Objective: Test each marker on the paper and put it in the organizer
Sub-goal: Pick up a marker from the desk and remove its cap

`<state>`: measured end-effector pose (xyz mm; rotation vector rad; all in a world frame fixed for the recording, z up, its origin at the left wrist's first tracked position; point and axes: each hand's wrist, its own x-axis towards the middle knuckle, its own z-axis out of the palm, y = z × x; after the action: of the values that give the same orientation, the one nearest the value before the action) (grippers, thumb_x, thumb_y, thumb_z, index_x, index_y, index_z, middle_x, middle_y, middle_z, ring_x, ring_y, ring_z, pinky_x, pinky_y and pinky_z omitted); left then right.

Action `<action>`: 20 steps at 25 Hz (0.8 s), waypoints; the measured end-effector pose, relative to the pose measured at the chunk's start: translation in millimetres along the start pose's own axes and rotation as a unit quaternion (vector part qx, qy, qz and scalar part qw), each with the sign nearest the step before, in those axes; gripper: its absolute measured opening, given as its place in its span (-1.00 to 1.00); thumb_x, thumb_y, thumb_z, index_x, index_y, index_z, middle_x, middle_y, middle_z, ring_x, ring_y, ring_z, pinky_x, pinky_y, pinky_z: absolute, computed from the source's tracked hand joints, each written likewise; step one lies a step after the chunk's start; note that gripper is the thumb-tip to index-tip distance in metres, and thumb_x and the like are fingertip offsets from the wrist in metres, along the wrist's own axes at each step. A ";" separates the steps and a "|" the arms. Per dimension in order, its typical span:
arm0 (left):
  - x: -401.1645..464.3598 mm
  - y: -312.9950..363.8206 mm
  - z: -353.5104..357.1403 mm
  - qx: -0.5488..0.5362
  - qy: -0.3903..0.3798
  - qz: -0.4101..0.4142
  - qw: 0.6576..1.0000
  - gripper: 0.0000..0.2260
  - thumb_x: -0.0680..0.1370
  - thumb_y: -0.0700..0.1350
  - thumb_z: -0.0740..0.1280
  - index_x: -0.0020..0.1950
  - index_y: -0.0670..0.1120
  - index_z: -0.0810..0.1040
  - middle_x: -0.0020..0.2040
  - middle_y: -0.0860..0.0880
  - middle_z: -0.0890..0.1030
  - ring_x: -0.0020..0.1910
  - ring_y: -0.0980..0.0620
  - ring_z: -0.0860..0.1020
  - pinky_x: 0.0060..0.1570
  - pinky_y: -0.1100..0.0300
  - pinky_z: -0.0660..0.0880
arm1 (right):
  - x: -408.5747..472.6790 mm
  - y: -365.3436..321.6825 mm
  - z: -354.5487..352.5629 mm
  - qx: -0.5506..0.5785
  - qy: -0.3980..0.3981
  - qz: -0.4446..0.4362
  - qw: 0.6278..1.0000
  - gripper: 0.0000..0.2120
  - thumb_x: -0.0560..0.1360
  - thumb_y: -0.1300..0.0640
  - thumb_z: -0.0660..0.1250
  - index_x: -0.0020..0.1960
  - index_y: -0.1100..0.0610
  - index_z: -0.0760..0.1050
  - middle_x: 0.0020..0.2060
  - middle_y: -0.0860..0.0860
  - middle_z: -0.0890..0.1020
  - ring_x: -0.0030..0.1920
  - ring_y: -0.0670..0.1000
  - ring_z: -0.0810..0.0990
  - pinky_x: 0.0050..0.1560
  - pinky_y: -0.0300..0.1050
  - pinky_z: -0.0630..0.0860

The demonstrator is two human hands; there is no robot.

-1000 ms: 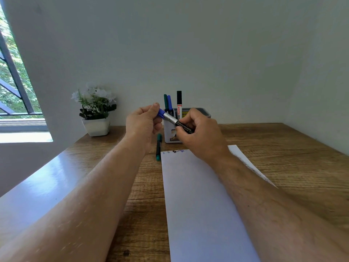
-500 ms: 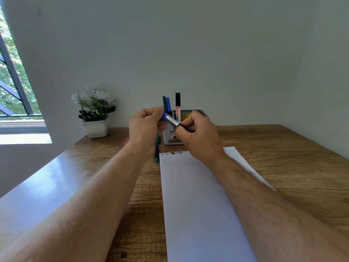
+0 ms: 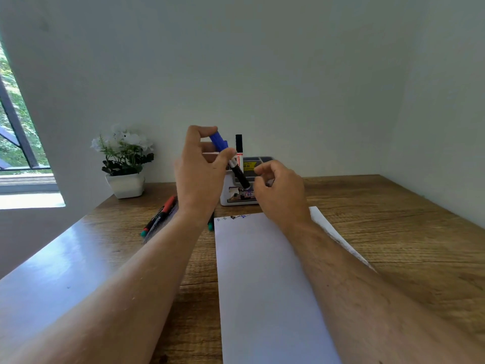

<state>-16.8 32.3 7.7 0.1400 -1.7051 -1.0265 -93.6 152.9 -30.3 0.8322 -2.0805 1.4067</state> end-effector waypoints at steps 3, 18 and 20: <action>13.6 6.3 12.6 0.020 0.007 0.077 0.997 -0.67 0.48 -0.05 0.48 0.15 0.10 0.43 -0.14 0.15 0.62 -0.23 0.28 0.63 -0.27 0.36 0.57 | 1.0 2.1 1.3 -0.018 0.013 0.007 1.000 -0.84 0.51 0.21 0.31 0.07 0.07 0.56 -0.11 -0.01 0.65 -0.15 -0.07 0.61 -0.15 -0.18 0.63; 58.2 -19.2 77.5 0.270 -0.152 0.049 0.949 -0.70 0.51 -0.09 0.44 0.21 0.08 0.48 -0.10 -0.04 0.66 -0.18 0.00 0.61 -0.11 -0.01 0.60 | 5.0 3.1 2.2 -0.041 0.045 0.021 0.998 -0.75 0.47 0.21 0.26 0.12 0.03 0.50 -0.16 0.00 0.61 -0.07 0.02 0.55 -0.24 -0.22 0.43; 60.5 -21.2 82.3 0.304 -0.165 0.037 0.937 -0.67 0.50 -0.08 0.46 0.24 0.05 0.52 -0.02 -0.10 0.64 -0.11 -0.06 0.61 -0.04 -0.02 0.59 | 5.9 2.9 2.3 -0.042 0.044 0.022 0.998 -0.74 0.45 0.21 0.26 0.12 0.03 0.50 -0.18 -0.01 0.60 -0.07 0.04 0.54 -0.21 -0.16 0.46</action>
<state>-117.7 31.5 34.1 0.3107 -2.2802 -0.4475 -99.8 150.3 -28.9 0.6825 -2.0863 1.3423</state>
